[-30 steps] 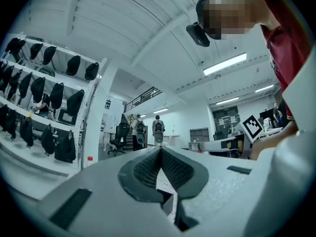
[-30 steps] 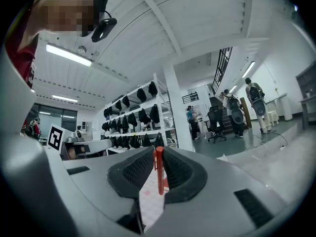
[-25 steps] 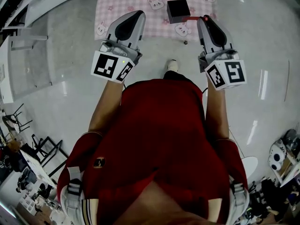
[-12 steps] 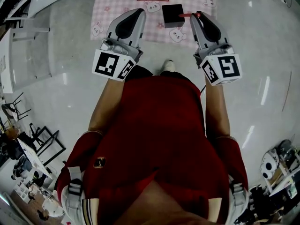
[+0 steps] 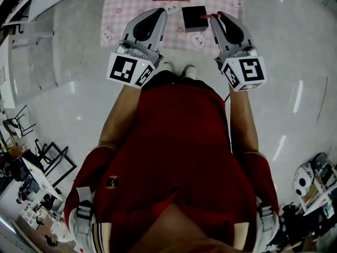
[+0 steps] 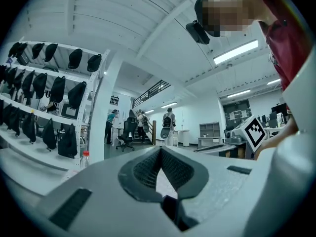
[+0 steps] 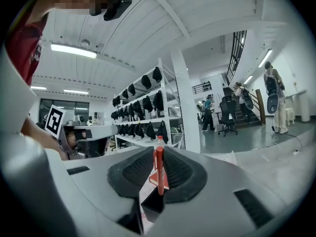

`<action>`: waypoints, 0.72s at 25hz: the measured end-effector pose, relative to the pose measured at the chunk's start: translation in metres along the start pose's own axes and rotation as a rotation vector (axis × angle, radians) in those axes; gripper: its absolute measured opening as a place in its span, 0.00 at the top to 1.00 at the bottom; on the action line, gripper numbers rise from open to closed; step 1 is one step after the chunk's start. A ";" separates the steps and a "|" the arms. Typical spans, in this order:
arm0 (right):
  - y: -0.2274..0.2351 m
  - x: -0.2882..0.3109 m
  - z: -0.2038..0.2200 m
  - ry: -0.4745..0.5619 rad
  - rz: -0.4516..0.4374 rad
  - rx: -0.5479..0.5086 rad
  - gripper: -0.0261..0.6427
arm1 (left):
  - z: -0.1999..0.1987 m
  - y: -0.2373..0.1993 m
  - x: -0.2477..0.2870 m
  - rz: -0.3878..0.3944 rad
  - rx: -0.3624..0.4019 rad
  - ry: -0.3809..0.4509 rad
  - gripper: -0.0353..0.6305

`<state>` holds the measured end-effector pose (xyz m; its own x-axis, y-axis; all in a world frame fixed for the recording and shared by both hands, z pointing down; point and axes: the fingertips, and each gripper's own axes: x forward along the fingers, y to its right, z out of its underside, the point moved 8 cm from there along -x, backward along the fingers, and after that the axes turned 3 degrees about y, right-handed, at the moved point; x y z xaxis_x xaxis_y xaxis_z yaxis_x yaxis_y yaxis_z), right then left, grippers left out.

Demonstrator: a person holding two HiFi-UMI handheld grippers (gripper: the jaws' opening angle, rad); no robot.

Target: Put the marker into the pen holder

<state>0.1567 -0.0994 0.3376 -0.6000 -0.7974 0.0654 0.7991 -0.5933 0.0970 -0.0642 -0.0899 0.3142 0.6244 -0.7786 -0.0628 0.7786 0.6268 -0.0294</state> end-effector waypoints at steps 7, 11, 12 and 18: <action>0.001 0.015 0.014 -0.035 0.032 -0.003 0.87 | 0.009 -0.017 0.007 0.019 -0.015 -0.014 0.94; -0.002 0.022 0.024 -0.054 0.047 0.000 0.87 | 0.012 -0.024 0.007 0.037 -0.014 -0.013 0.94; -0.002 0.024 0.026 -0.058 0.050 0.000 0.87 | 0.012 -0.025 0.007 0.041 -0.015 -0.012 0.94; 0.000 0.034 0.041 -0.083 0.076 -0.005 0.87 | 0.021 -0.030 0.014 0.073 -0.020 -0.017 0.94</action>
<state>0.1346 -0.1215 0.3803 -0.5387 -0.8282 0.1544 0.8424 -0.5323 0.0834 -0.0774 -0.1202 0.3356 0.6804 -0.7313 -0.0482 0.7298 0.6821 -0.0458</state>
